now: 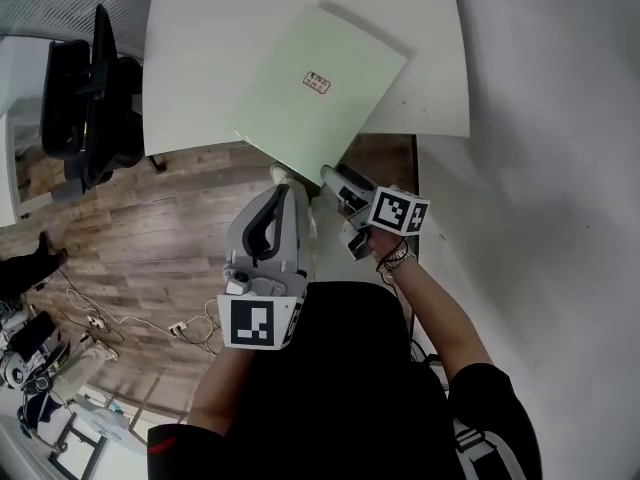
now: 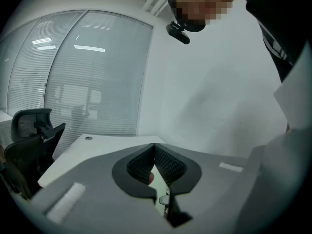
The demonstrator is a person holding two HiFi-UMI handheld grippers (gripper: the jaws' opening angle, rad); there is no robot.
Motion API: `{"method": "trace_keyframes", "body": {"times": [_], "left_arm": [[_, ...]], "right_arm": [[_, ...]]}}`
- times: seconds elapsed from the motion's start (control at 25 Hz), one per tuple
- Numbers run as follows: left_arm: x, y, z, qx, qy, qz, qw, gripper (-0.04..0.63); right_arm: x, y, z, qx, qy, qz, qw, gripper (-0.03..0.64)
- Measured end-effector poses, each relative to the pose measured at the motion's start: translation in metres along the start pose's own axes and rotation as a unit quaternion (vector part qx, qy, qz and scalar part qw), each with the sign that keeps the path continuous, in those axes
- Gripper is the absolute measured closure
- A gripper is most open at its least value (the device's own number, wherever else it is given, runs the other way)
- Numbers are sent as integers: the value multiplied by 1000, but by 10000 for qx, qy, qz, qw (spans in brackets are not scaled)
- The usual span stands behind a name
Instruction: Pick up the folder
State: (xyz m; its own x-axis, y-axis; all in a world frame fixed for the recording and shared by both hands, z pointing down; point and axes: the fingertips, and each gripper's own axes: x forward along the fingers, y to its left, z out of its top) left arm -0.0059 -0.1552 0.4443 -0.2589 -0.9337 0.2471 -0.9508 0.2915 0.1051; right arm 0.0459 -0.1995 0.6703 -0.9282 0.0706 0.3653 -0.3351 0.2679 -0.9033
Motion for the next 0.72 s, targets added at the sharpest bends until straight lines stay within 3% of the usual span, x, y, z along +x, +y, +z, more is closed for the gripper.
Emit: {"method": "trace_keyframes", "body": {"times": [0.28,0.72], "left_arm": [[6,1,-12,-50,222,0,9997,591],[7,5,-26,-223,471,85,9986,591]], "right_arm": [[14,-22,5,776,-287,168,9964,336],[41,-10,-4,912,168,923,9914,318]]}}
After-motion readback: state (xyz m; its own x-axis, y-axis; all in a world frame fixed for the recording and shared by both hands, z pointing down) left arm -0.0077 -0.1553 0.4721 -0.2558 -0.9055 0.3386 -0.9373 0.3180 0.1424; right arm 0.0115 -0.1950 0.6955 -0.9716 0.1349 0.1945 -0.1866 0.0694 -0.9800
